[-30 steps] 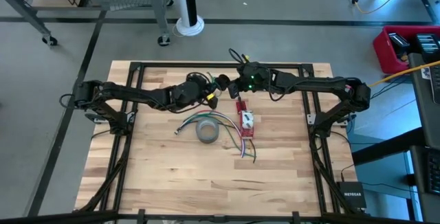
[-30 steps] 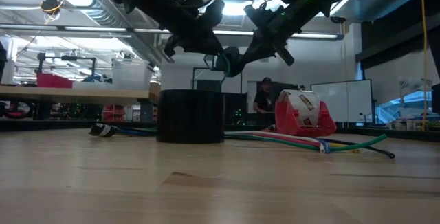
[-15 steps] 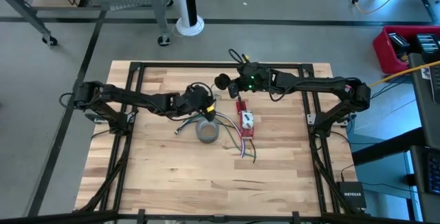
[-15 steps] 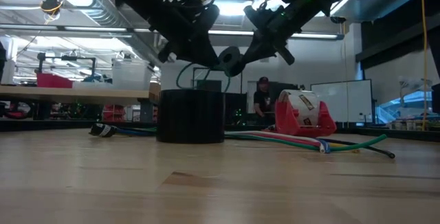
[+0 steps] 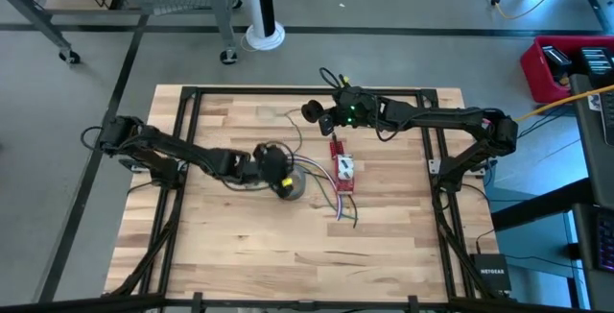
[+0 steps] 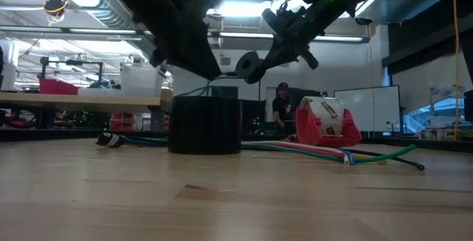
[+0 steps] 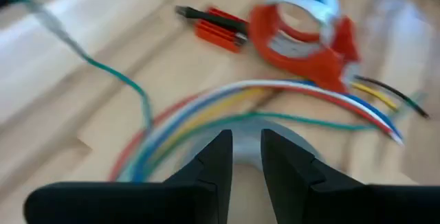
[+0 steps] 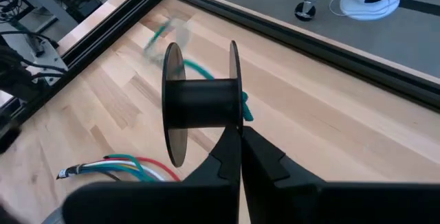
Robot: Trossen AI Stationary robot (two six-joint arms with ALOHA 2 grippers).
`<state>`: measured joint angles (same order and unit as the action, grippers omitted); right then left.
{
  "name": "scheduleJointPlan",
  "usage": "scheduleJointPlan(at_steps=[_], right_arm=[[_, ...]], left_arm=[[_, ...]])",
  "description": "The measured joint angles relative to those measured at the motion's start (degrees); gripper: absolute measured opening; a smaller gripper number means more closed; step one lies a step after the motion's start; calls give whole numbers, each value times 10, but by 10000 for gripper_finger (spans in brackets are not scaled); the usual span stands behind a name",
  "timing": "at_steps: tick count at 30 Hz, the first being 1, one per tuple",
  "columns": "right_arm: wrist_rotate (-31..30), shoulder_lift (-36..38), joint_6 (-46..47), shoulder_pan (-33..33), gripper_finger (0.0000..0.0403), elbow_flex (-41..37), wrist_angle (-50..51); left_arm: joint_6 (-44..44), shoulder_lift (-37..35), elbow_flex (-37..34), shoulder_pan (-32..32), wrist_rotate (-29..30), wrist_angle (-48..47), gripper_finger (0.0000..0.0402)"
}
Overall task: Coil cords
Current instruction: Coil the green wire onto the black spool
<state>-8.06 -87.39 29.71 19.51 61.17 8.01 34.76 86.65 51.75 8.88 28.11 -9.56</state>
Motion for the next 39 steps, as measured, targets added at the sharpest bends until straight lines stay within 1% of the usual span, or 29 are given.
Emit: scheduleJointPlan(at_steps=[1, 3, 7, 8, 10, 11, 13, 20, 24, 26, 30, 33, 35, 37, 39], right_arm=[[0, 0, 0, 0, 3, 0, 0], [0, 0, 0, 0, 3, 0, -1], [-5, 0, 0, 0, 3, 0, -1], [-7, 0, 0, 0, 3, 0, -2], [-9, 0, 0, -1, 3, 0, -1], [-8, 0, 0, -1, 3, 0, 0], [1, 0, 0, -6, 3, 0, 7], [-8, 0, -17, -28, 3, 0, 25], [-35, 0, -18, -35, 3, 0, 25], [-49, 0, -20, -39, 3, 0, 25], [-50, 0, -30, -42, 3, 0, 27], [-43, 0, -31, -46, 3, 0, 51], [-35, 0, -32, -51, 3, 0, 78], [-36, 0, -39, -54, 3, 0, 92], [-60, 0, -79, -57, 3, 0, 87]], left_arm=[[9, 0, 0, 11, 13, -1, 70], [18, 0, 0, 30, 63, 0, 70], [29, 0, 0, 44, 210, -7, 70], [28, 0, 0, 41, 238, -7, 70], [20, 0, 0, 30, 275, -6, 70], [15, 0, 0, 21, 281, -6, 70], [3, 0, 0, 2, 280, -6, 70], [-54, 0, 0, -50, 266, -5, 70], [-65, 0, 0, -67, 255, -6, 70], [-80, 0, 0, -76, 223, -6, 70], [-124, 0, 0, -100, 131, -10, 70], [-140, 0, 0, -119, 98, -22, 70], [-141, 0, 0, -128, 94, -33, 70], [-145, 0, 0, -138, 97, -65, 70], [-143, 0, 0, -152, 120, -119, 70]])
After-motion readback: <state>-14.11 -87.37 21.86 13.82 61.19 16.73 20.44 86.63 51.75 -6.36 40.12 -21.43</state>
